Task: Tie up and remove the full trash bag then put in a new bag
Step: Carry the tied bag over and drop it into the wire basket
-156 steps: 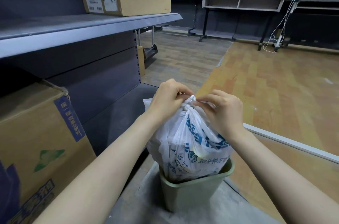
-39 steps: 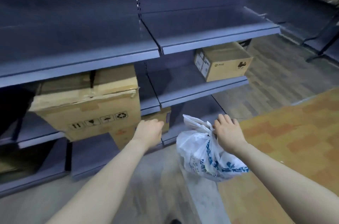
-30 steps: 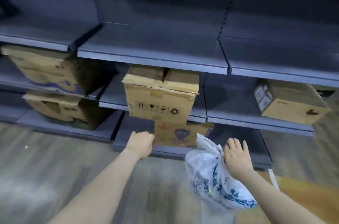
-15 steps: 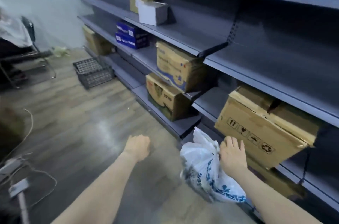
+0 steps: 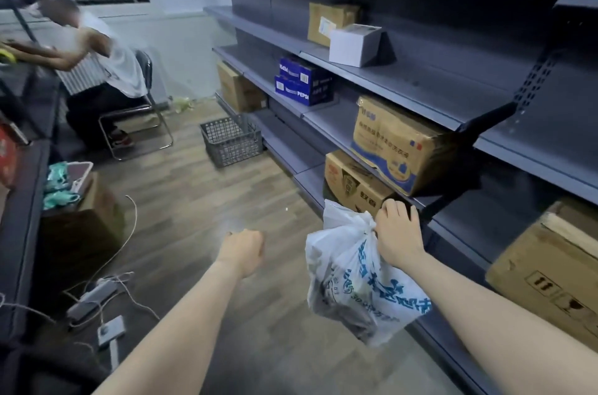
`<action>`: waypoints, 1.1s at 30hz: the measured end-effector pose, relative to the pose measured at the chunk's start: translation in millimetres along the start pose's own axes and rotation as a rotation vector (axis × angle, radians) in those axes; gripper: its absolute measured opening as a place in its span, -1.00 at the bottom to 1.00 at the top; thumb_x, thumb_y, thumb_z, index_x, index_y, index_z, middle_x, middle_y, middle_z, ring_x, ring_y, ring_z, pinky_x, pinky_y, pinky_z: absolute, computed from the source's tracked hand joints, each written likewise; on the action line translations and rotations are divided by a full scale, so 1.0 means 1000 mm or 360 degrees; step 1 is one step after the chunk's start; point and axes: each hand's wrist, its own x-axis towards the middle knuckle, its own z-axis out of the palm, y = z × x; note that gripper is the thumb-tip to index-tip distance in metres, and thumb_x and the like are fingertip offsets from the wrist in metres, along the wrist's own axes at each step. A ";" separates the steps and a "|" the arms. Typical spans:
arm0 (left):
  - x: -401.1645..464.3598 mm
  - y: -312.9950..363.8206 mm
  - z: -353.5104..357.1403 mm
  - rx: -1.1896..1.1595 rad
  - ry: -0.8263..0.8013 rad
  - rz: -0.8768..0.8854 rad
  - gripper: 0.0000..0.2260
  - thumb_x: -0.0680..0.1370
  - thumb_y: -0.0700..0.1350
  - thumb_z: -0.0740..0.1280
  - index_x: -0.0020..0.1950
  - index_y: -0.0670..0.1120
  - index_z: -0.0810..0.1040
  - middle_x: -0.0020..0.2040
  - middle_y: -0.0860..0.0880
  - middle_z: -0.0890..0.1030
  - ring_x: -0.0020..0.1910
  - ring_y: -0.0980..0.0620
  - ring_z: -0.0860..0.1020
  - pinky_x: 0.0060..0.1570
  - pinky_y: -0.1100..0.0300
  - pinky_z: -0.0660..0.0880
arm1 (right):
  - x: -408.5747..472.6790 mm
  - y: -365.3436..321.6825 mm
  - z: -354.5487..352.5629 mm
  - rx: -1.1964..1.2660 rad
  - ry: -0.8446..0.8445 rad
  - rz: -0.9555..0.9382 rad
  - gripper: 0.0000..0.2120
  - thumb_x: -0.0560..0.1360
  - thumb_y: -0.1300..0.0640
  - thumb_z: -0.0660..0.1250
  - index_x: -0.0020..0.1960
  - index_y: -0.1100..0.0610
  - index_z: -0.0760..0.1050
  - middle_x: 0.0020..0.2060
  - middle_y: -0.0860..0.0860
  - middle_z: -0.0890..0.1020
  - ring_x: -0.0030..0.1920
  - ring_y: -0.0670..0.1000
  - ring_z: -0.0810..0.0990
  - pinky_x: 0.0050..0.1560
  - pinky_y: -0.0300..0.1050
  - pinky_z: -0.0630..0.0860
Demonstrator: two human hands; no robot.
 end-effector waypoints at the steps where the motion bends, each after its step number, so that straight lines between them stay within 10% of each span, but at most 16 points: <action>1: 0.007 -0.009 -0.001 -0.0009 0.0006 -0.0016 -0.79 0.59 -0.17 0.12 0.16 -0.12 0.47 0.19 -0.13 0.56 0.20 -0.13 0.52 0.21 0.05 0.36 | 0.013 -0.009 -0.006 0.0010 -0.0020 -0.0016 -0.66 0.23 0.07 0.56 -0.12 0.25 0.58 -0.12 0.17 0.57 -0.07 0.19 0.57 0.04 0.18 0.51; 5: 0.045 -0.033 -0.004 -0.0041 -0.0002 -0.0048 -0.80 0.58 -0.18 0.13 0.13 -0.13 0.47 0.19 -0.13 0.57 0.19 -0.13 0.52 0.20 0.06 0.35 | 0.069 -0.036 -0.002 0.0011 -0.0030 -0.0171 -0.67 0.55 0.02 0.20 0.22 0.20 0.43 0.22 0.12 0.42 0.28 0.14 0.37 0.36 0.15 0.21; 25: 0.271 -0.136 -0.056 -0.0145 0.0109 -0.0292 -0.75 0.55 -0.22 0.12 0.19 -0.13 0.47 0.16 -0.15 0.58 0.16 -0.18 0.53 0.14 0.06 0.40 | 0.351 -0.129 0.026 0.0014 -0.0002 -0.0434 -0.66 0.25 0.16 0.52 -0.02 0.22 0.58 0.02 0.13 0.55 0.07 0.16 0.52 0.19 0.20 0.43; 33: 0.374 -0.220 -0.060 -0.0116 0.0063 -0.0230 -0.77 0.55 -0.21 0.13 0.16 -0.14 0.48 0.19 -0.15 0.55 0.19 -0.14 0.52 0.19 0.06 0.36 | 0.454 -0.196 0.030 -0.0052 -0.0063 -0.0470 -0.65 0.52 0.15 0.21 0.29 0.14 0.36 0.33 0.07 0.29 0.36 0.10 0.25 0.45 0.13 0.09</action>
